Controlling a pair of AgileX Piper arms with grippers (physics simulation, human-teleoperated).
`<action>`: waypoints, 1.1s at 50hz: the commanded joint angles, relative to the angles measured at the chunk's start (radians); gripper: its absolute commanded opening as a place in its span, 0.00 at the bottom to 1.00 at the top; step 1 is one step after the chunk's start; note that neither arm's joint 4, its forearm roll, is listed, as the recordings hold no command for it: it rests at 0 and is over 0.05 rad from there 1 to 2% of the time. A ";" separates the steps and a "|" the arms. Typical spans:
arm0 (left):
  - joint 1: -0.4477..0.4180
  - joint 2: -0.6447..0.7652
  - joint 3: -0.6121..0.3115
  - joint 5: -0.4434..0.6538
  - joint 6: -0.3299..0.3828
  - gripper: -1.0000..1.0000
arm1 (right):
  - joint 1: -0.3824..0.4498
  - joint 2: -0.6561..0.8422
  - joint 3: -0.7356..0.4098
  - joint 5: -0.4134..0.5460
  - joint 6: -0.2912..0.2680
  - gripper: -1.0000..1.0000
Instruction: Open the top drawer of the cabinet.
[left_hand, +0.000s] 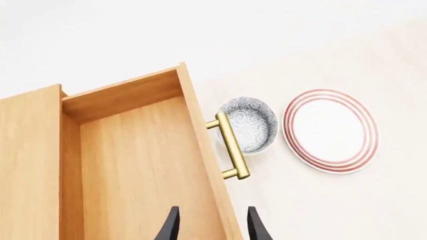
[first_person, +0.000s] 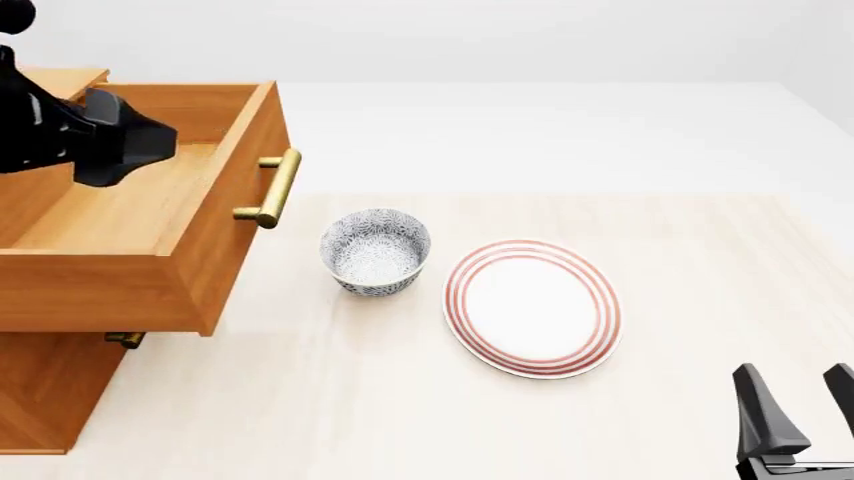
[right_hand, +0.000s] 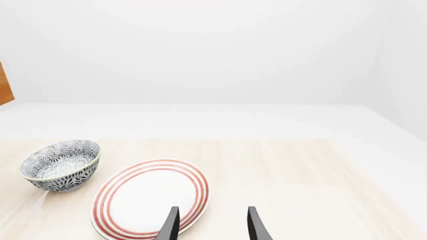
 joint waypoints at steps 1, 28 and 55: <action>0.014 -0.023 -0.014 -0.006 -0.004 1.00 | 0.000 0.000 0.000 0.000 0.000 1.00; 0.090 -0.107 -0.023 -0.044 -0.013 1.00 | 0.000 0.000 0.000 0.000 0.000 1.00; 0.098 -0.168 -0.061 -0.065 0.059 1.00 | 0.000 0.000 0.000 0.000 0.000 1.00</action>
